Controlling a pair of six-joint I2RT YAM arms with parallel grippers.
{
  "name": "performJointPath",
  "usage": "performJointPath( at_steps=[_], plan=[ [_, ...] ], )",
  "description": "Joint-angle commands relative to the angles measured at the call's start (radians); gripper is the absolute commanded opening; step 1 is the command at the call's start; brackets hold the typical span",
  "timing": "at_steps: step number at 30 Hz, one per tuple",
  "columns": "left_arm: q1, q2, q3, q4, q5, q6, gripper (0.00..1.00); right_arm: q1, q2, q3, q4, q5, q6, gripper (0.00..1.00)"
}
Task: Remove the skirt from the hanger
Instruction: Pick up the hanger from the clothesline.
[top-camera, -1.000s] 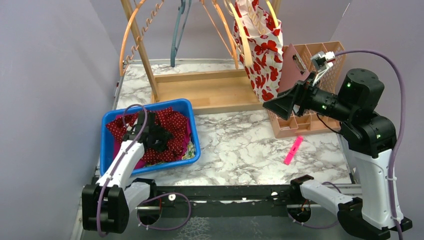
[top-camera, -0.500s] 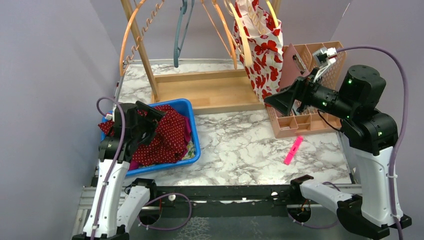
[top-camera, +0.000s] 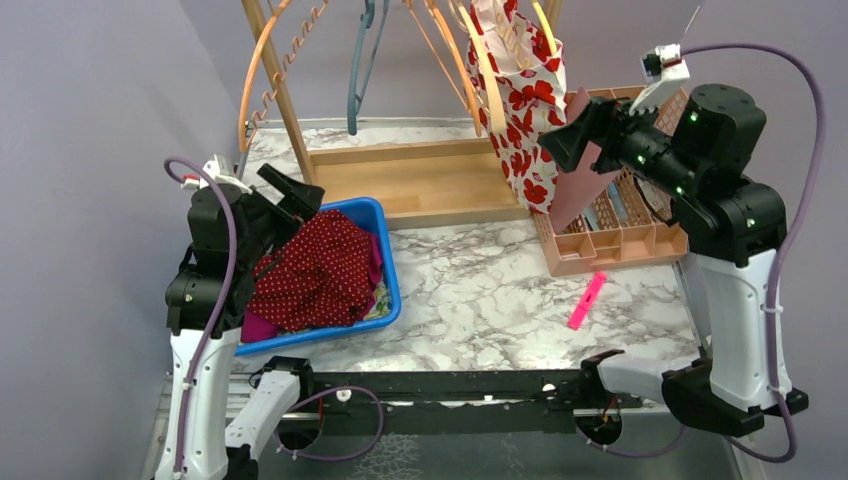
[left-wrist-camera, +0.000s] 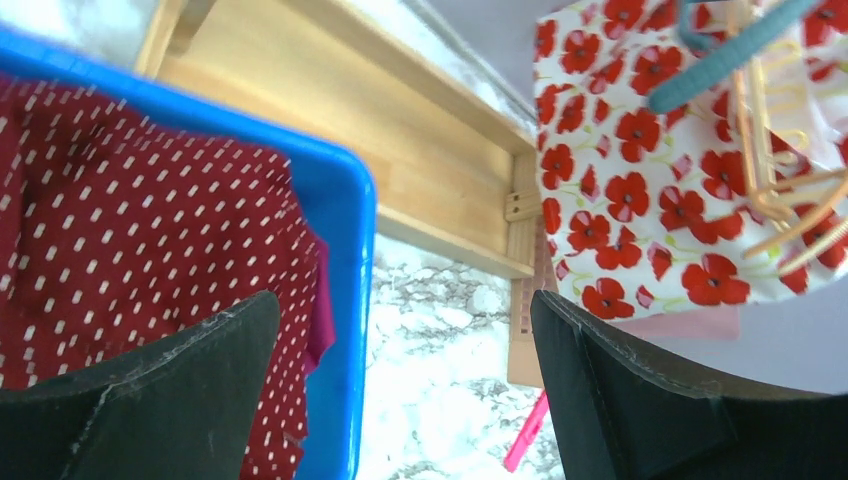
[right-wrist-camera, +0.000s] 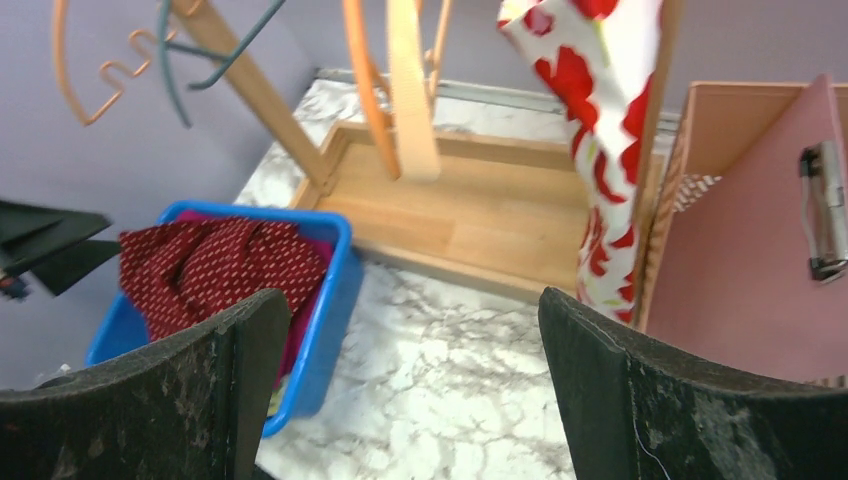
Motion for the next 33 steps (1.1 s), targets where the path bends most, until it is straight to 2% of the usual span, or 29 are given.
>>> performJointPath(
  at_steps=[1,6,10,14,26,33],
  plan=[
    [0.008,0.03,0.08,0.172,0.133,0.236,0.99,-0.004,0.099,0.082,0.039,0.181,-0.034,1.0],
    [0.007,0.067,0.153,0.219,0.219,0.335,0.99,-0.004,0.203,0.142,0.089,0.24,-0.066,0.99],
    [0.007,0.092,0.186,0.24,0.298,0.366,0.99,-0.004,0.275,0.179,0.13,0.269,-0.079,0.89],
    [0.008,0.11,0.193,0.263,0.354,0.369,0.99,-0.006,0.332,0.196,0.161,0.272,-0.106,0.84],
    [0.008,0.165,0.212,0.286,0.45,0.435,0.99,-0.03,0.429,0.293,0.166,0.346,-0.185,0.84],
    [0.007,0.206,0.233,0.285,0.493,0.463,0.99,-0.051,0.47,0.308,0.185,0.309,-0.173,0.84]
  ],
)
